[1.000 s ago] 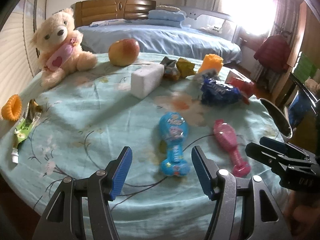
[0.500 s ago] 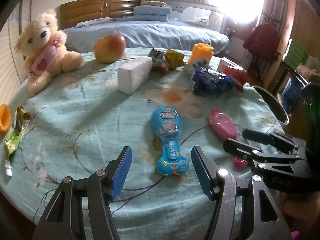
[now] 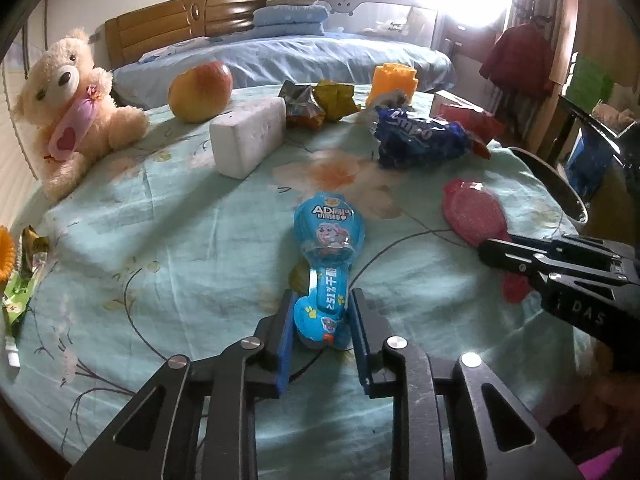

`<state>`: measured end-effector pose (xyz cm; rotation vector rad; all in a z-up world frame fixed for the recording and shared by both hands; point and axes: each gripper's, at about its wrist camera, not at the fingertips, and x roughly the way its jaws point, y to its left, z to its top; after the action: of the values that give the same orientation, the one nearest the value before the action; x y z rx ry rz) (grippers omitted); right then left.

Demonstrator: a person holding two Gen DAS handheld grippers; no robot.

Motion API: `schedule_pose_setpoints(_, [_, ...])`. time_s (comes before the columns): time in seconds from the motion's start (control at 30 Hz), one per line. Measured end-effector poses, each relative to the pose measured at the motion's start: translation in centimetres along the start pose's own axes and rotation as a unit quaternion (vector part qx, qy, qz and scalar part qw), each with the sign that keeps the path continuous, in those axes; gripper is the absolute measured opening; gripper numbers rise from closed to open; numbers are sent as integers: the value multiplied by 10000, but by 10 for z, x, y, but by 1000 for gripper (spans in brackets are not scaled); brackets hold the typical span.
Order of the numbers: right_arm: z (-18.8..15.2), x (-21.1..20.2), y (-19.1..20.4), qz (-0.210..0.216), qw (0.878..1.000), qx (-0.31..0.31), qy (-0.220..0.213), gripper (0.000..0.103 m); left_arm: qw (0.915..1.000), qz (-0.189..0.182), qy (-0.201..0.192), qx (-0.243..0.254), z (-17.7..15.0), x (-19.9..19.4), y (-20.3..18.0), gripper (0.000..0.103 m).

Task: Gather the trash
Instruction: 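Grasp the pink brush with right tool while left tool grasps blue toy bottle, then carry the pink brush and blue bottle over the bin and open both tools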

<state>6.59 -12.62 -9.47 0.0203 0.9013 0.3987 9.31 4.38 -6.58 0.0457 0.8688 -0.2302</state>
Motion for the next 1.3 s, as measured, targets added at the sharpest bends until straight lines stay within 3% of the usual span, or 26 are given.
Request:
schedule_pose_setpoints(0.03, [0,-1,-1,40,10000,23,-9,15,10000,-24,-24,7,0,-2,-1,23])
schedule_pose_setpoints(0.1, [0,-4,-2,87,9999,55,-13,3,10000,-48,-67,34,0,-4,-4,22])
schedule_pose_setpoints(0.2, [0,-9,-5,130,9999,84,-62,3,9998,-99,-140,37,0,-7,-8,21])
schedule_pose_setpoints(0.23, [1,-11,-6,129,9998,82,-83,3,9998,-116,-164,34,1,-9,-9,2])
schedule_pose_setpoints(0.77, [4,-37,-37,80,9983,428,-377,3,9988,-442,-205,30,9,-12,-24,2])
schedule_pose_setpoints(1.03, [3,-38,-46,89,9977,538,-395,3,9995,-278,95,-63,7,10,-25,4])
schedule_pose_setpoints(1.3, [2,-41,-59,58,9969,662,-412,3,9994,-344,-44,-2,12,8,-37,2])
